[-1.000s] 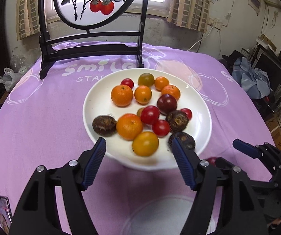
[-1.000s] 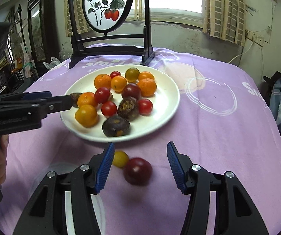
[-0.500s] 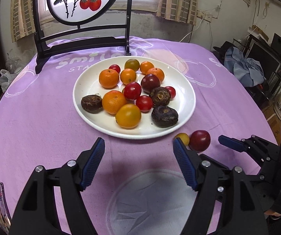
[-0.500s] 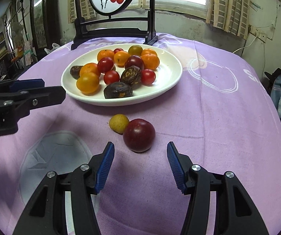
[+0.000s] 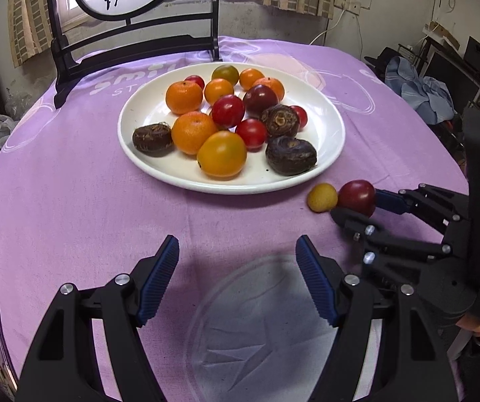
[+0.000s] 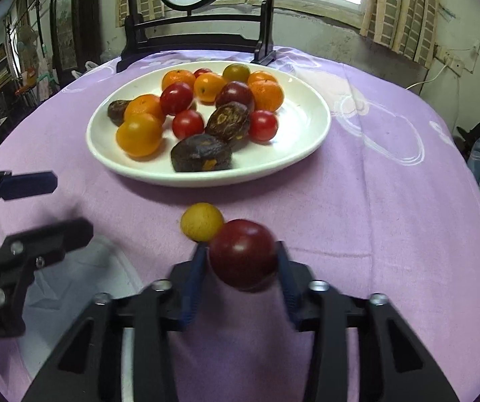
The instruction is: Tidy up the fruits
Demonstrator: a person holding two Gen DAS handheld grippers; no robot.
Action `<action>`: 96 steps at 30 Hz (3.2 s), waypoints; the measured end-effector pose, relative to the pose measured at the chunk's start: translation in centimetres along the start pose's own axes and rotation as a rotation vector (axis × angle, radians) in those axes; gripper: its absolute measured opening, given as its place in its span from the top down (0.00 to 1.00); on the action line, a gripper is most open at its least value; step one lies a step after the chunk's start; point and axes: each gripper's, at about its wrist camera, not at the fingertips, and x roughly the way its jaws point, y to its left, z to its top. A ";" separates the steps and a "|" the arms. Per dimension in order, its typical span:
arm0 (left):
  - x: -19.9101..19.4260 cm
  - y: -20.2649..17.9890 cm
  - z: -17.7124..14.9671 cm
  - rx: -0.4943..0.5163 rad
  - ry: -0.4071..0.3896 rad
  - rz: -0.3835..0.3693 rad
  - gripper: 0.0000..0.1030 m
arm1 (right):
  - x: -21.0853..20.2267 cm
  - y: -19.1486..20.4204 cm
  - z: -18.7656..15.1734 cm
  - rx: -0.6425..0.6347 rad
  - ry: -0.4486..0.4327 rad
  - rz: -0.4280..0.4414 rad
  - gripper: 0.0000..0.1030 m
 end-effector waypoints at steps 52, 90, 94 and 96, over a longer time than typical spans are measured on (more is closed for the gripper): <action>-2.5 -0.3 8.1 0.069 -0.155 0.030 0.74 | -6.1 -0.5 6.3 -0.002 -0.199 0.079 0.62; -4.5 0.8 1.6 -0.061 -0.145 0.081 0.20 | -7.2 0.6 0.0 0.076 -0.127 0.068 0.28; -5.2 0.4 0.2 -0.064 -0.142 0.074 0.19 | -8.1 0.6 -1.1 0.089 -0.126 0.068 0.28; -5.4 0.3 -0.4 -0.068 -0.144 0.072 0.15 | -8.4 0.7 -1.6 0.095 -0.127 0.067 0.28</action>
